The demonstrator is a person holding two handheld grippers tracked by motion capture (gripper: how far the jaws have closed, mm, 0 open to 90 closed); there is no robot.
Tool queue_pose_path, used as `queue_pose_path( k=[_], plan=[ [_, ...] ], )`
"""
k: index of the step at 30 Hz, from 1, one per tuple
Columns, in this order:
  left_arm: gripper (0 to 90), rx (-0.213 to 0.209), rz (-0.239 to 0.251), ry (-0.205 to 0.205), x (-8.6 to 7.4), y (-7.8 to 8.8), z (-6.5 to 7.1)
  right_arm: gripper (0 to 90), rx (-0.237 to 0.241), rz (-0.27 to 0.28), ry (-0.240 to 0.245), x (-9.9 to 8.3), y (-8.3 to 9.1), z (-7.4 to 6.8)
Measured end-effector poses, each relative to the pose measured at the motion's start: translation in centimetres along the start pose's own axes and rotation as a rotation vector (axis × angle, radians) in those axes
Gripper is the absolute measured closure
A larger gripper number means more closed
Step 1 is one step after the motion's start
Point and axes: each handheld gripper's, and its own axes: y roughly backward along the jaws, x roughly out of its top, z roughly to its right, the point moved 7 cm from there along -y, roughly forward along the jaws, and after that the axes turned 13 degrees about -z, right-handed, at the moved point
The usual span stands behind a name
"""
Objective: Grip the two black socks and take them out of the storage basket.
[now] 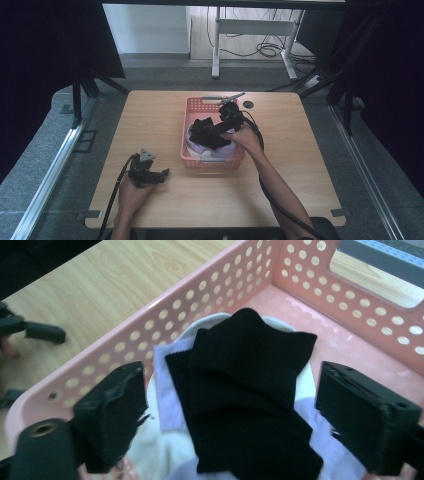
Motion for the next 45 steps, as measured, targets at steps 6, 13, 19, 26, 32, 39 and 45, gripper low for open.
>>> queue_pose_path(
  k=[6,13,19,26,32,39,45],
  plan=[
    [12.0,0.001,-0.001,-0.001,0.0,0.0,0.0,25.0,-0.022,-0.015,-0.009,0.9,-1.7,-0.1],
    [12.0,0.001,-0.002,-0.001,0.0,0.0,0.0,35.1,-0.018,-0.081,-0.029,1.5,-4.7,-0.2],
    [12.0,0.001,-0.002,-0.001,0.0,0.0,0.0,40.8,-0.011,-0.111,-0.042,1.7,-6.1,0.0],
    [12.0,0.001,-0.001,-0.001,0.0,0.0,0.0,58.8,0.007,-0.172,-0.043,1.4,-7.7,0.1],
    [12.0,0.001,-0.002,-0.001,0.0,0.0,0.0,78.6,-0.014,-0.164,-0.020,0.9,-7.3,0.3],
    [12.0,0.001,-0.001,-0.001,0.0,0.0,0.0,79.7,-0.011,-0.101,-0.014,1.4,-4.7,0.2],
    [12.0,0.000,0.000,-0.001,0.0,0.0,0.0,79.6,-0.015,-0.042,-0.007,2.2,-1.8,-0.1]
  ],
)
